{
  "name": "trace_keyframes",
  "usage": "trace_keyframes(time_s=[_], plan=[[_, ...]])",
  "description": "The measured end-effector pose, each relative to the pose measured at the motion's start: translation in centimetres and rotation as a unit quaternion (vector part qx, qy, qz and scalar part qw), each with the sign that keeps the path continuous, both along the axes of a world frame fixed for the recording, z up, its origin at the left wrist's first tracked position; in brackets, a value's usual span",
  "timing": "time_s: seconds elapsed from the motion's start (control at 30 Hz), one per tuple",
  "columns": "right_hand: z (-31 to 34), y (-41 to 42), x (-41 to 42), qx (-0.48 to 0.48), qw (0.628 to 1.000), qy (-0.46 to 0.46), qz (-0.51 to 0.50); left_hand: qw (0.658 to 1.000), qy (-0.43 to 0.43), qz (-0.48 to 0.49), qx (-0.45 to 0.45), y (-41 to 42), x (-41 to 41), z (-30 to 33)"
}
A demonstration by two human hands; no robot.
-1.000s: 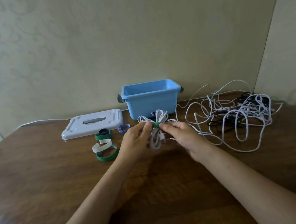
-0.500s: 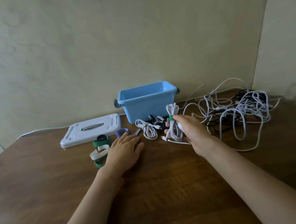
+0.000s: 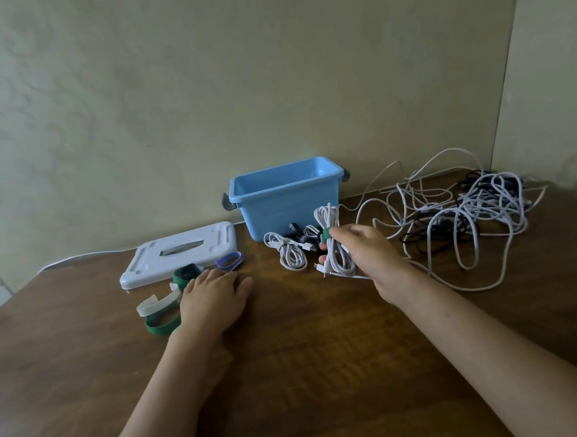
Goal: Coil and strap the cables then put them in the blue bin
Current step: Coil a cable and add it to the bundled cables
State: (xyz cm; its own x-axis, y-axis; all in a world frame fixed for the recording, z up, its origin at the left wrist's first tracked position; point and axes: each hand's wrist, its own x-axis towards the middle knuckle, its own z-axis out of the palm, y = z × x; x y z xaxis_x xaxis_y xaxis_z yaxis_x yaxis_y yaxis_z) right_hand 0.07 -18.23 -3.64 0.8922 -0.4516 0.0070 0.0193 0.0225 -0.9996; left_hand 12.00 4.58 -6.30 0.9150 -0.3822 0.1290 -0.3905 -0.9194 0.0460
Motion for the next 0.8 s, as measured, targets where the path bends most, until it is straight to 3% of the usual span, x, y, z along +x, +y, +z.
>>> trace_keyframes(time_s=[0.17,0.33,0.5,0.8], plan=[[0.0,0.1,0.0,-0.008,1.0,0.008,0.011,1.0,0.002,0.017,-0.01,0.8,0.1,0.3],[-0.2,0.4,0.0,-0.025,0.999,0.012,0.021,0.995,-0.017,-0.017,-0.094,-0.1,-0.1,0.2],[-0.1,0.7,-0.2,-0.04,0.998,0.013,0.035,0.998,0.018,-0.044,-0.041,-0.2,0.8,-0.8],[-0.1,1.2,-0.3,-0.07,0.996,0.028,0.05,0.998,0.017,0.003,-0.063,1.5,1.3,-0.7]])
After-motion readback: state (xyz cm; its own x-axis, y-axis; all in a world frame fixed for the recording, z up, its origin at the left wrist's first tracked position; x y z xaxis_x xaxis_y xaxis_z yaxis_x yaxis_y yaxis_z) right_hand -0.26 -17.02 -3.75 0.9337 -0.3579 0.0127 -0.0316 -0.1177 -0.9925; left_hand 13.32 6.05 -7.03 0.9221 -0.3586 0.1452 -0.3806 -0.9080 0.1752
